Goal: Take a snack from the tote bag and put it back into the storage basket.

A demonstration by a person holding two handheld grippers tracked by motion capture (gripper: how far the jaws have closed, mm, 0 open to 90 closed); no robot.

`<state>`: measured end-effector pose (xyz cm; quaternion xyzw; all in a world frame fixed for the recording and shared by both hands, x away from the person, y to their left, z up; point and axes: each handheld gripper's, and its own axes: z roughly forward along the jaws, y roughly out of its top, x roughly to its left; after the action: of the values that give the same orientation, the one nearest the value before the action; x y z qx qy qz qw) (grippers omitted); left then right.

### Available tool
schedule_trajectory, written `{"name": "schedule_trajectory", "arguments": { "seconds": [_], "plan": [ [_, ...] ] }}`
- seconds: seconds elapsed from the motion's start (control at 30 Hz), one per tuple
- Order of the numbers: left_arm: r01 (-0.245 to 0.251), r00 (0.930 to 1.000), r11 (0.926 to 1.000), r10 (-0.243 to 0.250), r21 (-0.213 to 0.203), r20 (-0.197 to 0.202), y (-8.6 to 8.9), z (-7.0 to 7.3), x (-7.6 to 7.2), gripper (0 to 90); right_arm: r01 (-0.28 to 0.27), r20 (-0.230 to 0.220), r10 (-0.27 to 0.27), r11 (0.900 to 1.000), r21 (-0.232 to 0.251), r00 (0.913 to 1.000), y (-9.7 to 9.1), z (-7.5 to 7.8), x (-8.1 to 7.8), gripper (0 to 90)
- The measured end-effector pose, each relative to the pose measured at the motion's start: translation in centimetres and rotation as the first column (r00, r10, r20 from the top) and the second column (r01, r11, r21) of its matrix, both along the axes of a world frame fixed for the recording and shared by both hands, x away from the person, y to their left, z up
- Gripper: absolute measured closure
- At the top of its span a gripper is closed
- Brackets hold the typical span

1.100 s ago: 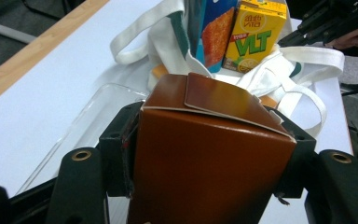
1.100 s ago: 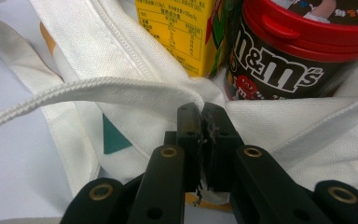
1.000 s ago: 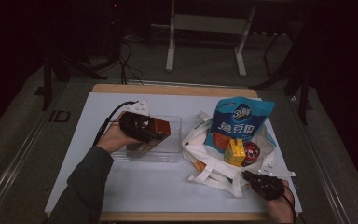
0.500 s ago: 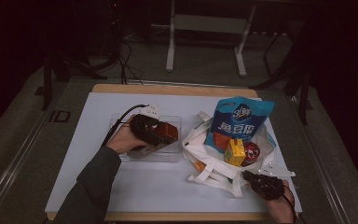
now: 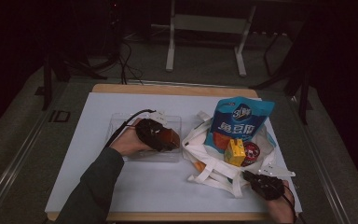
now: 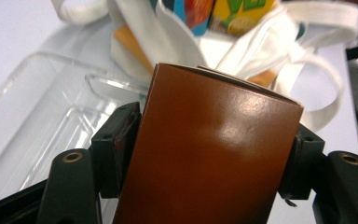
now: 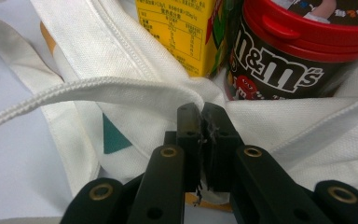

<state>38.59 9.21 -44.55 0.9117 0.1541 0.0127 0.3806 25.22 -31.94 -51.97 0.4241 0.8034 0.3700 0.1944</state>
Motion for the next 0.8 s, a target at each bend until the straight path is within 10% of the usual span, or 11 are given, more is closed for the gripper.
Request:
{"name": "schedule_trajectory", "arguments": {
  "seconds": [0.8],
  "plan": [
    [-0.016, 0.9999, 0.9997, 0.016, -0.016, -0.003, -0.84, 0.04, -0.54, 28.2, 0.000, 0.000, 0.000, 1.0000, 0.000, 1.0000, 0.00, 0.00, 0.00, 85.8]
  ]
}}
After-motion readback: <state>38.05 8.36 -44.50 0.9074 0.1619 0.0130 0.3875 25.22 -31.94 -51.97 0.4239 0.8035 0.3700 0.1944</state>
